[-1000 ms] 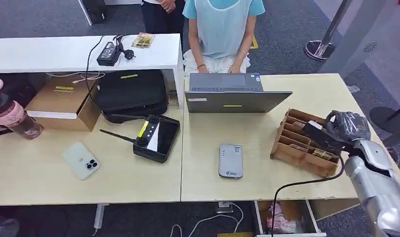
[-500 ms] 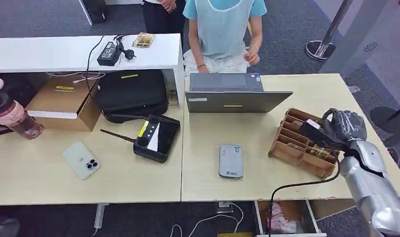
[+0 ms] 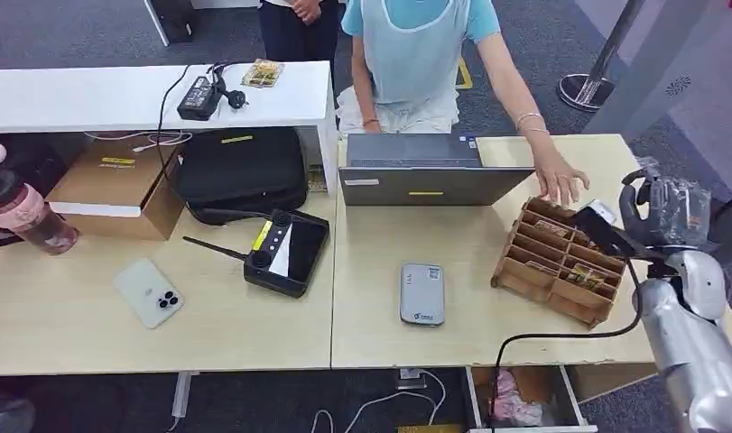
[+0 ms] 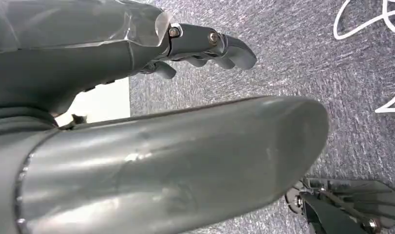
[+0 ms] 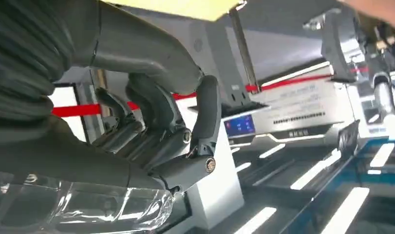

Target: Pass the card to the sensor for recognition and then transmit it.

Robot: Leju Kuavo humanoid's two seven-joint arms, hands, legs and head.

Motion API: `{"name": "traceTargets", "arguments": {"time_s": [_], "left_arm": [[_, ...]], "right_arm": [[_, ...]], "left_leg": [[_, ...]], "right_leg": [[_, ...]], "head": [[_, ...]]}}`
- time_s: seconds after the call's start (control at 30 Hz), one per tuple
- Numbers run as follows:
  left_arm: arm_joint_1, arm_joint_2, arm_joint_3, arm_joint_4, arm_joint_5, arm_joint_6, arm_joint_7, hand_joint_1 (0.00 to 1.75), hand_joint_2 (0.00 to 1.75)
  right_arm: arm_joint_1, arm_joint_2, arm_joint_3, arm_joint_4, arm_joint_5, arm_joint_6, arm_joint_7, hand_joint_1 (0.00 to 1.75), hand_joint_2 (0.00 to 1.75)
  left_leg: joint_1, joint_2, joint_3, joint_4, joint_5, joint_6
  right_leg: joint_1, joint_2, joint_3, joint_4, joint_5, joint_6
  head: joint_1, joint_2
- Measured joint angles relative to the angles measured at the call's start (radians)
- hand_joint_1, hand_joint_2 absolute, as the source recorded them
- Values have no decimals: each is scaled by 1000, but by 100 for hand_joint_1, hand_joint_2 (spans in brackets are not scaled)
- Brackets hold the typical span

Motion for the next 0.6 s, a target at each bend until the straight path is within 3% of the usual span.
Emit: {"name": "traceTargets", "arguments": {"time_s": [0.17,0.43,0.6], "left_arm": [[0,0,0,0,6,0,0,0,0],[3,1,0,0,30,3,0,0,0],[4,1,2,0,36,3,0,0,0]], "right_arm": [[32,-15,-27,-79,-36,-1,1,0,175],[132,-86,-123,-270,-259,19,-58,0,175],[216,-128,-185,-387,-332,46,-75,0,175]], "left_leg": [[0,0,0,0,0,0],[0,-1,-1,0,0,0],[0,-1,-1,0,-1,0]], "right_leg": [[0,0,0,0,0,0],[0,-1,-1,0,0,0],[0,-1,-1,-1,0,0]], "head": [[-1,0],[0,0],[0,0]]}}
